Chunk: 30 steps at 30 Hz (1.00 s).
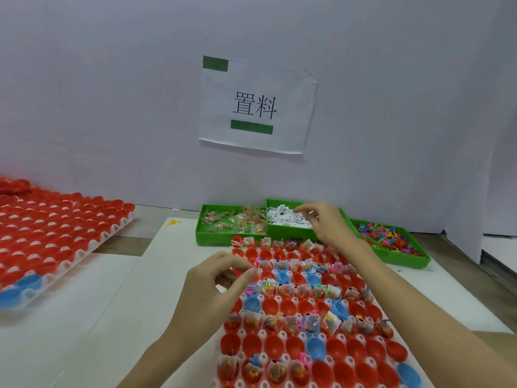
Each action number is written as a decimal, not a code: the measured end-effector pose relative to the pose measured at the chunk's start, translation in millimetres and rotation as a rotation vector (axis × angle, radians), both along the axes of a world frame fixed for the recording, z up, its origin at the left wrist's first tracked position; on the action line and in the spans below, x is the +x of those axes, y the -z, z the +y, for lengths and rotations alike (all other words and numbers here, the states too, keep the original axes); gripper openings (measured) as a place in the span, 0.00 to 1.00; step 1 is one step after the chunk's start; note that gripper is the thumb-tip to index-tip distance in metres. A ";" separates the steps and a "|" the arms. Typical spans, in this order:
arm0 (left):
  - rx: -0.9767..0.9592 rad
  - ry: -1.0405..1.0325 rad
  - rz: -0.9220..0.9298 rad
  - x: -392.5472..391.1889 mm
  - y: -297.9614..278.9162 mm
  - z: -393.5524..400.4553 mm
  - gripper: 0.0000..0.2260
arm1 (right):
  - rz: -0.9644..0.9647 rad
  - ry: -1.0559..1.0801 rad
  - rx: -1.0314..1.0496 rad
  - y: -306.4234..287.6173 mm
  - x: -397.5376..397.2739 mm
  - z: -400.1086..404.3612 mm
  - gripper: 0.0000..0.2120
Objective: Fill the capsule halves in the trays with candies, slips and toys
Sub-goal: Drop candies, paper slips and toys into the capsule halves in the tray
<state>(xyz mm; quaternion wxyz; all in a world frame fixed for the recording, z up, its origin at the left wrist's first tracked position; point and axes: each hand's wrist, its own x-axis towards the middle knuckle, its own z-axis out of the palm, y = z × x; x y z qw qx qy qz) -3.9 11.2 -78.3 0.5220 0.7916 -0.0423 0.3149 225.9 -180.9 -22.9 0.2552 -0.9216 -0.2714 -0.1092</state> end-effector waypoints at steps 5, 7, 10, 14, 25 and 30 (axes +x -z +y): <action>0.023 -0.037 0.008 3.0 3.9 2.9 0.05 | 0.049 -0.080 -0.464 0.5 39.0 29.0 0.23; 0.044 -0.050 0.020 4.3 5.5 3.2 0.06 | 0.001 -0.094 -0.544 -1.4 46.2 37.1 0.19; 0.060 -0.058 0.025 4.6 6.1 3.2 0.06 | -0.052 -0.088 -0.522 -1.2 47.1 42.3 0.10; 0.066 -0.050 0.034 2.7 3.8 1.0 0.06 | -0.027 -0.062 -0.364 5.4 45.2 35.2 0.03; -0.150 0.037 0.085 -1.9 -2.1 2.6 0.06 | 0.099 -0.003 0.076 -1.5 28.7 2.1 0.10; -0.306 0.116 0.145 -1.2 -4.9 0.6 0.04 | 0.191 -0.118 0.276 -9.4 -37.9 -2.8 0.08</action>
